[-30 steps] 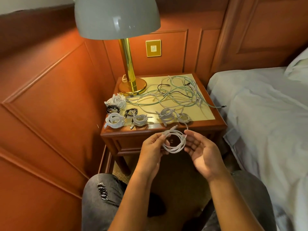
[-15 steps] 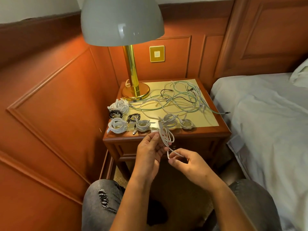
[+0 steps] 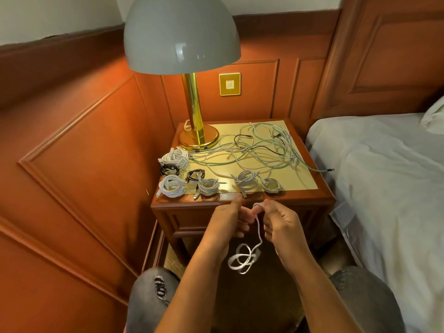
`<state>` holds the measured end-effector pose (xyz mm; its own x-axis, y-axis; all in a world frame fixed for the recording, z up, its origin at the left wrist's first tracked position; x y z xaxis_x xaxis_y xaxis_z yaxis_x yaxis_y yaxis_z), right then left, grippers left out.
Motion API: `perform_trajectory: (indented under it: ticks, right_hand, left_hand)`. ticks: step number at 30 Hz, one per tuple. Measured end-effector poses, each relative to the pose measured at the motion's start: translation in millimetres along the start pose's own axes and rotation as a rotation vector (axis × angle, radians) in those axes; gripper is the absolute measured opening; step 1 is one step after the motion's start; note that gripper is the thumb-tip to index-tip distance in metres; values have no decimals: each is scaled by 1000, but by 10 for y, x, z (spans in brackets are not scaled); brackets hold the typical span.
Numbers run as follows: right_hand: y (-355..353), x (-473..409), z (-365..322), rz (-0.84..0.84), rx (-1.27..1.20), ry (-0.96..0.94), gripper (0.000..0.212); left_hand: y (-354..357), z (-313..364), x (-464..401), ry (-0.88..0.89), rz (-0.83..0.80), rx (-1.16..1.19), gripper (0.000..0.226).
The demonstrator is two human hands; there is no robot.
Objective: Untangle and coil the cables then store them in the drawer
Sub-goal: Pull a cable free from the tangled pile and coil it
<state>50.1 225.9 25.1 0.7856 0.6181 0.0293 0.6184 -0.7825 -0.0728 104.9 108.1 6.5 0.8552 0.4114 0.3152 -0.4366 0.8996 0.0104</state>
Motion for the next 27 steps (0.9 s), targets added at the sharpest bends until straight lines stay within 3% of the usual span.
perform_trajectory:
  ticks: [6,11,14,16,18,22,27]
  right_hand:
    - [83,18,12,-60,155,-103,26]
    - [50,151,401,-172,103,35,29]
    - [39,233,678,-274,284,168,30]
    - [-49,192,748,-245,369,224,24]
    - [-114,71,643,-167,300,218,18]
    - [67,-168,238,-156,29,82,20]
    - [184,-124,68,-25,35,-109,10]
  left_hand:
    - [173,86,-188,-292,-262,511,50]
    - [173,164,-324,-318,-304,689,27]
    - [76,206,-436,-290,-225,630,25]
    - [52,237,-463,-243,-196,507,27]
    - [65,255,-451,-167,-175,360,27]
    - [117,333,-398,-40,-145,224,30]
    - [20,595,-324,63,-175,274,27]
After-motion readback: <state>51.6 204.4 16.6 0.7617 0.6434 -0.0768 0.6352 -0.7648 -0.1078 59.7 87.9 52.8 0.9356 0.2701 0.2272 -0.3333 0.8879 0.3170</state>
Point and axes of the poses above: each hand's wrist, its own x-axis away from the middle knuckle, its own y-axis out of the palm, z = x × y, the point moved 7 cm from there along -x, towards the middle knuckle, and after that the axes turned 6 degrees about -z, right-handed, at the moved point
